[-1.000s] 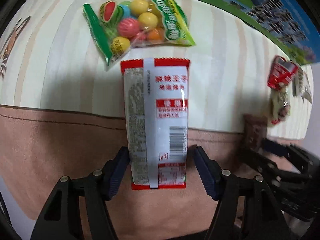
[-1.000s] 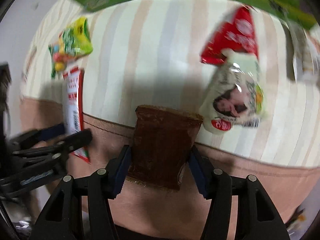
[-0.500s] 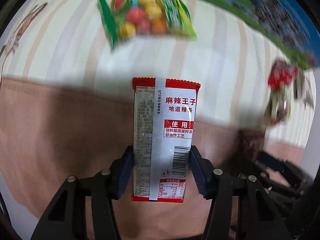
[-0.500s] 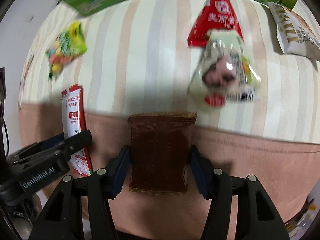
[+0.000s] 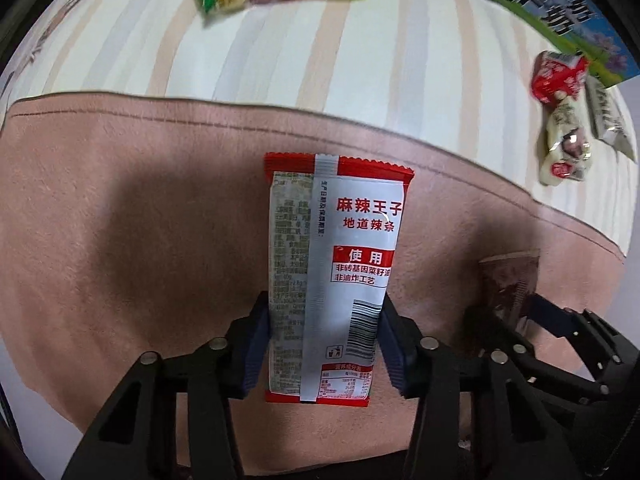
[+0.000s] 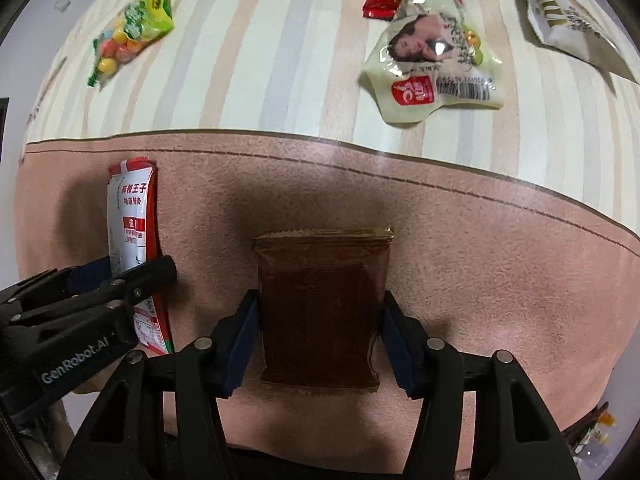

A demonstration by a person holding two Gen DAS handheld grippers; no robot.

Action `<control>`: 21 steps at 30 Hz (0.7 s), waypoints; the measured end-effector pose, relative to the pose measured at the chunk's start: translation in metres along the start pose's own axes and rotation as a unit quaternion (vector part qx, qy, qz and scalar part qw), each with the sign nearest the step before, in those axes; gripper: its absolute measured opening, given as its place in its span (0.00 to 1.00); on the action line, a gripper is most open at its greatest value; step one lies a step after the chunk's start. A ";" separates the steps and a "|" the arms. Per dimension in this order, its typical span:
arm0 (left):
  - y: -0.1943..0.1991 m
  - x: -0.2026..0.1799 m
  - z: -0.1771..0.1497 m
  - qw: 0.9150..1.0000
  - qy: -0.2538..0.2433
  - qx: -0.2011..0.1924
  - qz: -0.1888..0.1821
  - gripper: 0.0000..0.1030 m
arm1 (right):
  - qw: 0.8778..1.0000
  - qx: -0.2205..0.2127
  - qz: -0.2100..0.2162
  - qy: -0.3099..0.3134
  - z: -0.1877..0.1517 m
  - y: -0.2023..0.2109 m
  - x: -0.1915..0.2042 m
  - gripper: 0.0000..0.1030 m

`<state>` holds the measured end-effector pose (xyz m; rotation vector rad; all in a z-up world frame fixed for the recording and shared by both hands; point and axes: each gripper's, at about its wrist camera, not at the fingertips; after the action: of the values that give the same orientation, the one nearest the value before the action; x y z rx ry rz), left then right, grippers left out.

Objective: Organize snacks
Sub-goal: 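Carry both packets into the box and open both tools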

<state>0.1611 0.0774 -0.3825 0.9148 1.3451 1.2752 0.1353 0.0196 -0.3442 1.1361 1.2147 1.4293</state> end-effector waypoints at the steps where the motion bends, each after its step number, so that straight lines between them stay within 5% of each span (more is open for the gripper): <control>1: -0.001 0.003 0.003 1.000 0.001 -0.002 -0.004 0.44 | 1.000 -0.005 0.005 -0.001 -0.003 0.003 0.002 0.58; 5: 0.019 -0.003 0.006 1.000 0.005 -0.014 -0.021 0.44 | 0.999 -0.014 0.032 -0.014 -0.023 0.021 -0.009 0.58; 11: 0.062 -0.006 0.030 0.997 -0.001 -0.043 -0.060 0.44 | 0.996 -0.047 0.074 -0.034 -0.009 0.064 -0.031 0.58; 18: 0.136 -0.034 0.068 0.988 -0.022 -0.098 -0.116 0.44 | 0.985 -0.110 0.119 -0.059 0.044 0.145 -0.063 0.58; 21: 0.171 -0.033 0.111 0.984 -0.036 -0.126 -0.123 0.44 | 0.979 -0.146 0.124 -0.065 0.071 0.178 -0.073 0.58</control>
<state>0.2557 0.0936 -0.1998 0.5943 1.1677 1.1765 0.2031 -0.0588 -0.1670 1.1829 0.7603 1.6293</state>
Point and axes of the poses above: each gripper's, at about its wrist camera, not at the fingertips, and y roughly against the way its jaws point, x to its left, z to its top, and after that the axes turned 5 degrees about -x, right-handed
